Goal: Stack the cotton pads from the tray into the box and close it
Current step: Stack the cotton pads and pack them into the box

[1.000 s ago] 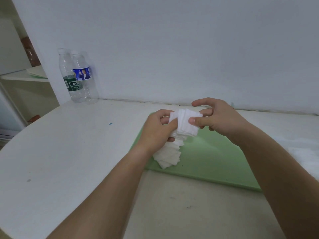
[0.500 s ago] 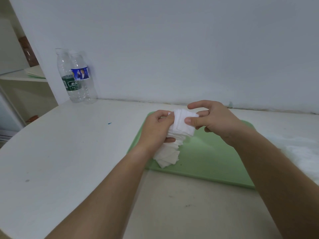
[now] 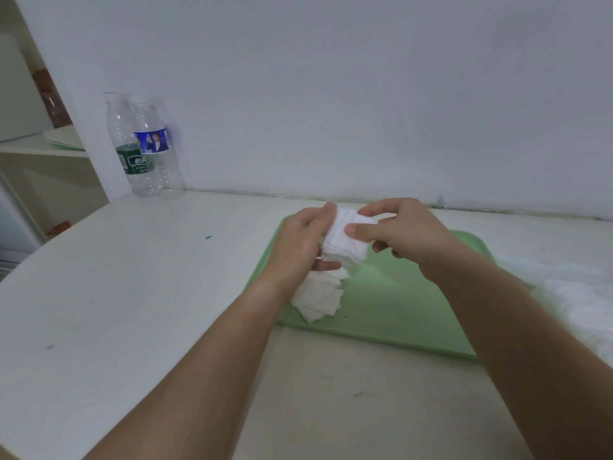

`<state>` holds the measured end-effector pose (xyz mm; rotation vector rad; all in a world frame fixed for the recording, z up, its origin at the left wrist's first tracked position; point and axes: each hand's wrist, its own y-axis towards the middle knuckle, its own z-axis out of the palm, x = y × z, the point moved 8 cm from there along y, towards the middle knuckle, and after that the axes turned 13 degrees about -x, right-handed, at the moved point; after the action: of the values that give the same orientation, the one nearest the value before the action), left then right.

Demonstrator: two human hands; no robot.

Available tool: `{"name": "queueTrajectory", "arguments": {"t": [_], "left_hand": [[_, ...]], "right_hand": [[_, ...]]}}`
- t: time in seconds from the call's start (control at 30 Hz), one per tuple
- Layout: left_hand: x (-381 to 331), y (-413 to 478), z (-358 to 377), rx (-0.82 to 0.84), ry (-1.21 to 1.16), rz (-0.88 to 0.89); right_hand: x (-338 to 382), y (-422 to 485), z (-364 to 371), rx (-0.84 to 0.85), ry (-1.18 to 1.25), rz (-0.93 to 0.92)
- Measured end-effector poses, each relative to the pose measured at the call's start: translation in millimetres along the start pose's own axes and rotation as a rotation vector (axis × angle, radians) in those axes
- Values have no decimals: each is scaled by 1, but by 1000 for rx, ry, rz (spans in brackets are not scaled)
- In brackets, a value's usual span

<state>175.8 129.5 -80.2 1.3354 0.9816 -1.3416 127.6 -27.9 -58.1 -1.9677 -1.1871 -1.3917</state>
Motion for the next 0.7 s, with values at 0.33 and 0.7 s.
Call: {"name": "queueTrajectory", "arguments": {"t": [0.33,0.7], "left_hand": [[-6,-5,6,148,21,81],[-32,-37,26,250,254,263]], "right_hand": [[6,-6,13,94,93,-126],[11,-34,-29,205,75,-95]]}}
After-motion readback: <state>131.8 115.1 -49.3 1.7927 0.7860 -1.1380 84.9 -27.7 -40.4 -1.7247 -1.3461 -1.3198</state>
